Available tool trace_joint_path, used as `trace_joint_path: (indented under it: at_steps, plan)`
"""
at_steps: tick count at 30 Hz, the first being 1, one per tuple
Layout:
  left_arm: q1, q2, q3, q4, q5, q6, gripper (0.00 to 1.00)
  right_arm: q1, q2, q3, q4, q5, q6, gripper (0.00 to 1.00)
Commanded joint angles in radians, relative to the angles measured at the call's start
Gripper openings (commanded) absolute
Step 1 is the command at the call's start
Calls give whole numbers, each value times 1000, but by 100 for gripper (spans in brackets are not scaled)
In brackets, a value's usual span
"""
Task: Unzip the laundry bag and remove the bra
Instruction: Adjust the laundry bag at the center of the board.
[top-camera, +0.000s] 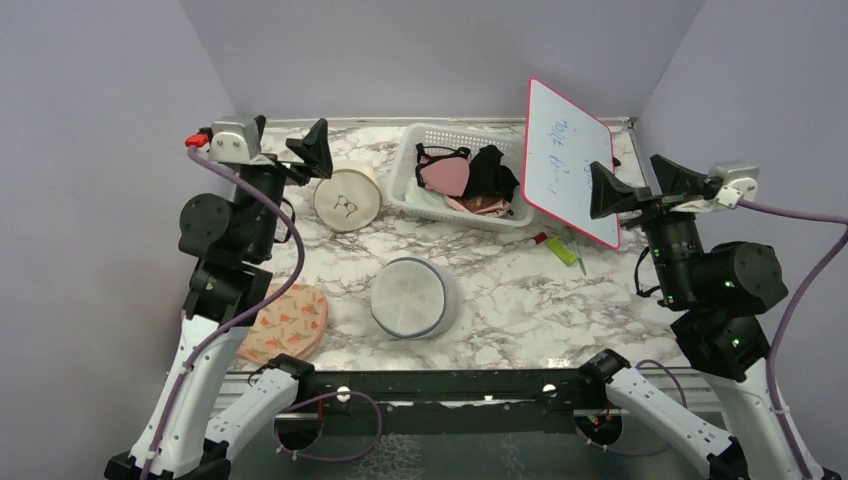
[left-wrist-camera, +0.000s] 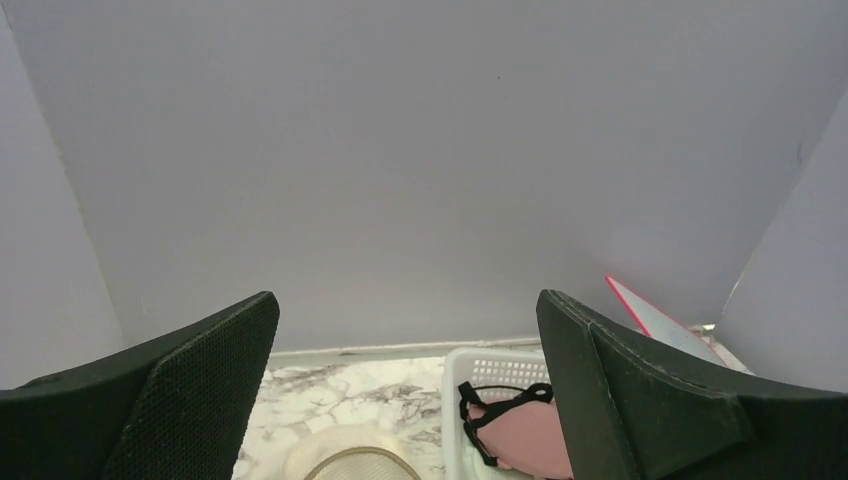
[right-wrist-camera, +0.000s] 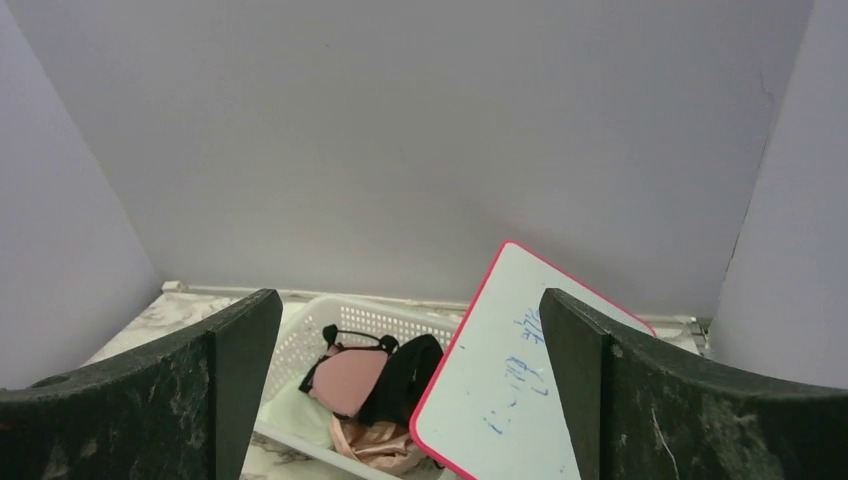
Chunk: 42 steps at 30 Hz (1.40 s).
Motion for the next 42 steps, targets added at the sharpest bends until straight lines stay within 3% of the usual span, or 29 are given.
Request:
trace_joint_path:
  at_steps: [1,12,16,24,30,37,42]
  plan:
    - [32,60,-10,5,46,-47,99,-28,52,-54,44,-28,38,100]
    - [114,227,-32,-2,159,-119,99,-110,206,-156,37,-36,197,100]
    - [125,265,-49,7,219,-136,99,-132,238,-187,40,-113,226,100]
    - [71,274,-76,-10,229,-94,99,-157,266,-175,-83,-301,306,100]
    - [28,261,-102,5,206,-96,99,-164,295,-198,-183,-346,368,100]
    - [15,272,-115,8,216,-106,99,-167,311,-282,-89,-642,324,100]
    - [13,280,-118,9,208,-109,99,-144,419,-306,-11,-906,401,100]
